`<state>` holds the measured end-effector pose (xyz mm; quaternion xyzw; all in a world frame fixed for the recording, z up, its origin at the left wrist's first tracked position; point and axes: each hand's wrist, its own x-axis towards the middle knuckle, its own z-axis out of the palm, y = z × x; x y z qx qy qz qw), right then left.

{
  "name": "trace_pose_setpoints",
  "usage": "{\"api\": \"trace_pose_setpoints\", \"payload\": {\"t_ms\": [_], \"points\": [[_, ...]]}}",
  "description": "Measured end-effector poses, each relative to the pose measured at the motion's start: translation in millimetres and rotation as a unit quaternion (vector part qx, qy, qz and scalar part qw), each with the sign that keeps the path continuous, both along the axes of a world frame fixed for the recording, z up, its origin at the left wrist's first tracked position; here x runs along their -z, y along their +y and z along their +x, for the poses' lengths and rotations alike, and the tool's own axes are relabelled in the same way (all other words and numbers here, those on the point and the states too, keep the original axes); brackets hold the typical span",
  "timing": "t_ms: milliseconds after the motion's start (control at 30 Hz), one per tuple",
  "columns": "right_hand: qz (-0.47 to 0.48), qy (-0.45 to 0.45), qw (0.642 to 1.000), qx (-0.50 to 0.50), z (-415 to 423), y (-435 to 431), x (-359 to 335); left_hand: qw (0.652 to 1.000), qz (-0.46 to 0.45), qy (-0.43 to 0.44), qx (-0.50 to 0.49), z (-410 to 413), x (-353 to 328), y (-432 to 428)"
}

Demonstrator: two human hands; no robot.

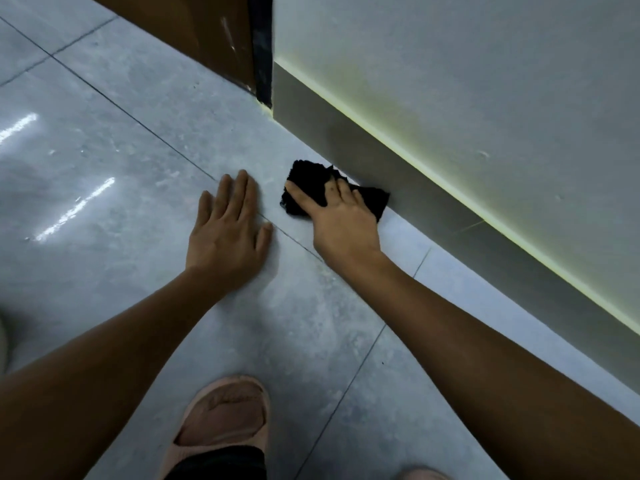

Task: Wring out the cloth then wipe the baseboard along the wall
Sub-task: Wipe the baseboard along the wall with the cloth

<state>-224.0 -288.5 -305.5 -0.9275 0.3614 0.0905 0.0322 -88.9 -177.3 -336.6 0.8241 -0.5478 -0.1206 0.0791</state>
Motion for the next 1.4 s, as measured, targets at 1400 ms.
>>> {"api": "trace_pose_setpoints", "payload": {"t_ms": [1400], "points": [[0.046,-0.015,0.843,0.536,-338.7,71.6,-3.7,0.959,0.017,0.004,0.284,-212.3,0.9,-40.5]]}}
